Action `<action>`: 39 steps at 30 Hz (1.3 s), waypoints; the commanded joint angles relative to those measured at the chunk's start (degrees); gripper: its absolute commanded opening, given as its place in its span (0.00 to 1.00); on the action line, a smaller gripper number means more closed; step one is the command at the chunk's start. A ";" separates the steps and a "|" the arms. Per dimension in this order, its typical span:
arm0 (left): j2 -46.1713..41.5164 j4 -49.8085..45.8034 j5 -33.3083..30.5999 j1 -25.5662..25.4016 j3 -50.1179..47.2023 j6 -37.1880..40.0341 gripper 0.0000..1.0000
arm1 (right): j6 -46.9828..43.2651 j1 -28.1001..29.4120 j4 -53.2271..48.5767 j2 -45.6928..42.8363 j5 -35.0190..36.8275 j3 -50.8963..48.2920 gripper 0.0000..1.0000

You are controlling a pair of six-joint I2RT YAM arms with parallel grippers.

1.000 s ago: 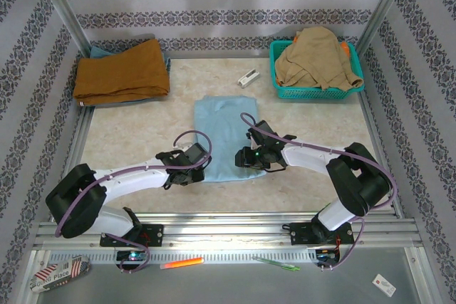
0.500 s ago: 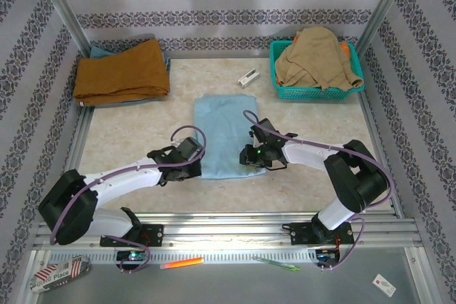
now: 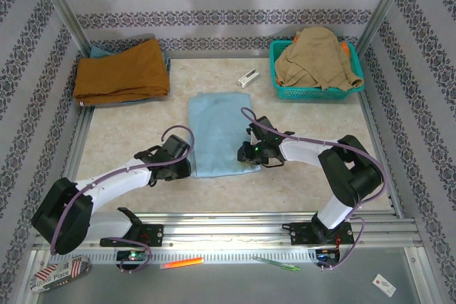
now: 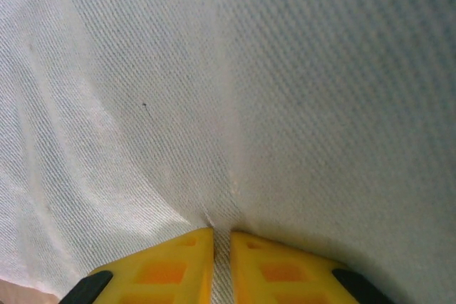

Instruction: Fold and stack the trousers

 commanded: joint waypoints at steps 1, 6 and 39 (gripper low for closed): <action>-2.76 -11.94 -4.34 1.98 -1.30 1.08 0.33 | -0.70 -1.55 -6.07 5.23 7.69 -2.80 0.19; -6.16 -19.02 -7.42 2.74 0.65 0.07 0.30 | -0.57 -1.54 -5.79 5.42 7.20 -2.49 0.19; -0.41 -7.79 -6.96 -6.60 2.12 -5.78 0.00 | -1.19 -1.88 -6.23 5.52 7.60 -2.17 0.19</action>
